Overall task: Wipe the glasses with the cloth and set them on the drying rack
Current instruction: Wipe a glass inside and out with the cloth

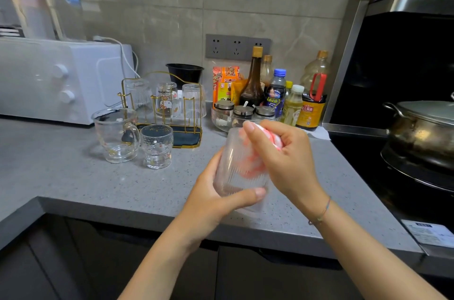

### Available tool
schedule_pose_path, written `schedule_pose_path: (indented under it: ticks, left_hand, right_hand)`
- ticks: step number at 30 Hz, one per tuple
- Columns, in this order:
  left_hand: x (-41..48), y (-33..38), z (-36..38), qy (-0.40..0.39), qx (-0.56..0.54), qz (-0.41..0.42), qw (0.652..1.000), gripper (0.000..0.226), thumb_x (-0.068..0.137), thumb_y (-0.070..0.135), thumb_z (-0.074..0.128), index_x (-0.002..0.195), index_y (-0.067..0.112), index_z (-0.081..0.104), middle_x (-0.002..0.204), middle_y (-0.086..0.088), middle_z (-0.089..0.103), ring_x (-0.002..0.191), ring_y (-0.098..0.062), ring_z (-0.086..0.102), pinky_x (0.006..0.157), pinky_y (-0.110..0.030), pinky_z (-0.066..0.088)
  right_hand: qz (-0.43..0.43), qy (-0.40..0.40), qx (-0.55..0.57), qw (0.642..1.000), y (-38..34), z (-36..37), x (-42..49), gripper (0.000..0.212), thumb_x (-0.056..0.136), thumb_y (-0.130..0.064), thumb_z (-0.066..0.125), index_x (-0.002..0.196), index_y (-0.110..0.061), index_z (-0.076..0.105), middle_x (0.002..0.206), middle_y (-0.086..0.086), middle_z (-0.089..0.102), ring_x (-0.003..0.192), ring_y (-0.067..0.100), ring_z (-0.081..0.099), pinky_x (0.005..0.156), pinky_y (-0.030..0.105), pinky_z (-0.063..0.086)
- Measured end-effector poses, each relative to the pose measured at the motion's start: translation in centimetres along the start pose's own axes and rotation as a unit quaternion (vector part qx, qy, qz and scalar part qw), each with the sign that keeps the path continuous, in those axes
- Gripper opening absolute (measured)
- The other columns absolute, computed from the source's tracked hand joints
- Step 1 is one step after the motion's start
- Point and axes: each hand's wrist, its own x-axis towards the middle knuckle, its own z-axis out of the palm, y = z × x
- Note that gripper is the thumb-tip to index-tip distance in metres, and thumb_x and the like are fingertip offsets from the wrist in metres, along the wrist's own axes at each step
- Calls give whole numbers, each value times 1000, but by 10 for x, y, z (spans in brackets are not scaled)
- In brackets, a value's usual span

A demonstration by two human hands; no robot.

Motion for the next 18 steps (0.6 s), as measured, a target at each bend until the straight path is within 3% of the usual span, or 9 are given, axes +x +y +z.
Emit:
schedule_pose_path:
  ticks: [4,6,8,11,13,16,18]
  left_hand:
    - [-3,6,-4,-65,-192,-85,975,77,47,41,89,117,16,68,112,-10,71,91,-31,71,73,-38,60]
    - [-3,6,-4,-98,-297,-119,942,74,43,44,92,106,10,74,105,-17,70,77,-35,70,63,-39,60]
    - [-2,6,-5,-111,-326,-128,930,73,43,43,93,104,9,75,104,-18,70,77,-35,70,62,-39,60]
    - [1,9,-7,-103,-295,-132,941,74,44,44,93,107,12,74,111,-17,71,90,-39,70,70,-44,61]
    - [2,13,-9,-85,-228,-119,963,84,46,48,92,120,17,66,117,-13,70,102,-36,68,78,-44,60]
    - [2,22,-7,-50,-103,-79,990,81,51,49,87,124,31,57,116,4,71,109,-16,67,82,-32,58]
    - [2,26,-3,-14,-25,-37,999,72,57,43,83,123,37,54,111,16,71,105,-2,66,78,-17,54]
  right_hand:
    - [16,20,133,991,2,-1,-2,55,87,-40,56,74,14,61,68,33,52,59,32,48,54,34,38]
    - [38,33,171,984,4,0,-4,60,83,-44,59,76,16,58,70,34,50,60,30,46,57,31,39]
    - [62,44,176,981,5,1,-3,55,80,-43,61,73,12,60,69,31,50,59,23,47,55,27,41]
    - [97,58,181,977,7,0,2,39,75,-44,62,66,-7,68,60,15,56,59,15,52,53,20,44]
    - [95,56,174,979,6,-2,6,27,75,-42,64,63,-19,71,58,0,60,57,8,54,51,17,45]
    - [70,59,152,984,2,-3,9,28,81,-27,73,69,-2,70,60,12,59,55,8,51,48,17,42]
    - [52,67,138,987,-1,-1,10,36,85,-22,67,69,11,65,60,21,55,54,12,50,47,19,41]
